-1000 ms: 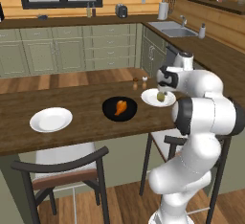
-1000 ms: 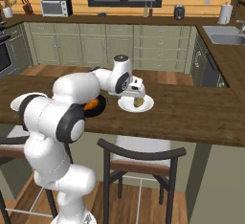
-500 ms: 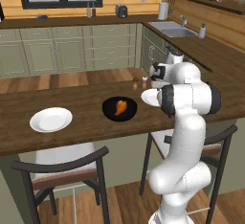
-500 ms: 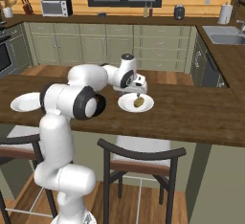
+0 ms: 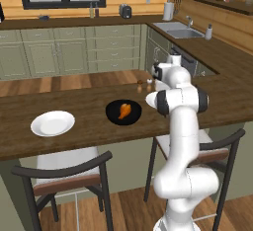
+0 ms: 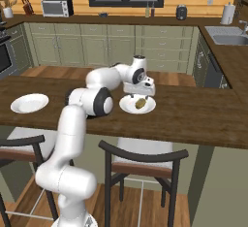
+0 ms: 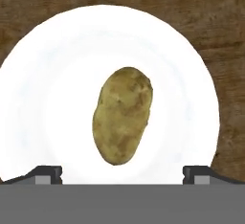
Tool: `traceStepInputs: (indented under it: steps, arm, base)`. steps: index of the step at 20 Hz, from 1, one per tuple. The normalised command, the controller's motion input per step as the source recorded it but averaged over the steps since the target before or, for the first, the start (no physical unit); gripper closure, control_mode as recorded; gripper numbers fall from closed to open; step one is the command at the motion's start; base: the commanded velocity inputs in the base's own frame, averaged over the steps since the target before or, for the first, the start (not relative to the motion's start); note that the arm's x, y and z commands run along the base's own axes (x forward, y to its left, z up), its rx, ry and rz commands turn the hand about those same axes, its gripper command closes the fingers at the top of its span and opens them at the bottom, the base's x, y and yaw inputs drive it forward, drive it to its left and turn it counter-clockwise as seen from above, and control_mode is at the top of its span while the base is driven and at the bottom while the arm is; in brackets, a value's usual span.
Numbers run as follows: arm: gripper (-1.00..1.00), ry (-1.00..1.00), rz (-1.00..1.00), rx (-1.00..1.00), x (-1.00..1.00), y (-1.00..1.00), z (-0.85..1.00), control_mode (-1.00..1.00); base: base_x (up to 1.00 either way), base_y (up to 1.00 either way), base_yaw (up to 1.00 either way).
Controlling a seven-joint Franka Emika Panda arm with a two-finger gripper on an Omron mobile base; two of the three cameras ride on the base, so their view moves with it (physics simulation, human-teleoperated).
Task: Pick the chicken drumstick and potato from their plates and place them in the bowl. Then put the bowl in the fridge.
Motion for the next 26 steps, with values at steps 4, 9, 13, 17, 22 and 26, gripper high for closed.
traceStepInputs:
  steps: [4,9,13,17,22,26]
  arm:
    - [-1.0,0.02,0.0,0.0,0.16,0.0,-0.54,-1.0]
    - [-1.0,-0.02,0.0,-0.03,-0.75,0.12,-0.66,-1.0]
    - [-1.0,-0.18,0.04,-0.16,-0.41,0.4,-0.5,-1.0]
    - [-1.0,-0.07,0.04,-0.04,0.0,0.31,-0.37,-1.0]
    - [-1.0,-0.12,0.03,0.0,0.05,-0.17,-0.23,-1.0]
    - [-1.0,-0.01,0.05,0.0,0.31,-0.31,0.0,-1.0]
  base:
    - [0.0,0.0,0.0]
    - [0.0,0.0,0.0]
    - [0.0,0.0,0.0]
    - [0.0,0.0,0.0]
    - [0.0,0.0,0.0]
    - [0.0,0.0,0.0]
